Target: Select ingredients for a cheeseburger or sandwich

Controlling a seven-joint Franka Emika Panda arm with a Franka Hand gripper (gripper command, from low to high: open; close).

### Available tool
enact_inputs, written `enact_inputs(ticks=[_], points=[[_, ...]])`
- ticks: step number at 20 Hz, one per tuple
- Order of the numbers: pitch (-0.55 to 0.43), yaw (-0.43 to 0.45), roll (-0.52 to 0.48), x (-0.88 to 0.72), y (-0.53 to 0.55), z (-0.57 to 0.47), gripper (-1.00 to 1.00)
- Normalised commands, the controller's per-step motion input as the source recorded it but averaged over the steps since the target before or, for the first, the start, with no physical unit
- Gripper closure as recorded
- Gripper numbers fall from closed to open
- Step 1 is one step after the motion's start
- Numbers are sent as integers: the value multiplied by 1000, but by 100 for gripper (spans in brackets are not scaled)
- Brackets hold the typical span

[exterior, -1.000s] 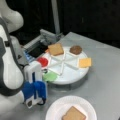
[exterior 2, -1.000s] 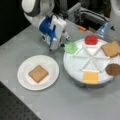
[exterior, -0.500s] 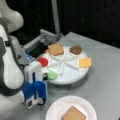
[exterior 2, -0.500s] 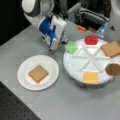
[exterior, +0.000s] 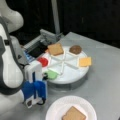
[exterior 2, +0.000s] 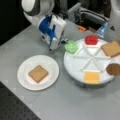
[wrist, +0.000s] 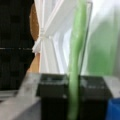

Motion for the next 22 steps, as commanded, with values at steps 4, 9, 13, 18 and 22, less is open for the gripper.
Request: enact_inputs(ticks=[4, 9, 13, 18, 22], points=[[84, -55, -54, 26, -69, 303, 100], [101, -16, -85, 56, -125, 294, 100], [83, -7, -101, 204, -189, 160, 100], [79, 13, -95, 425, -337, 109, 100], [83, 136, -34, 535, -465, 83, 100]])
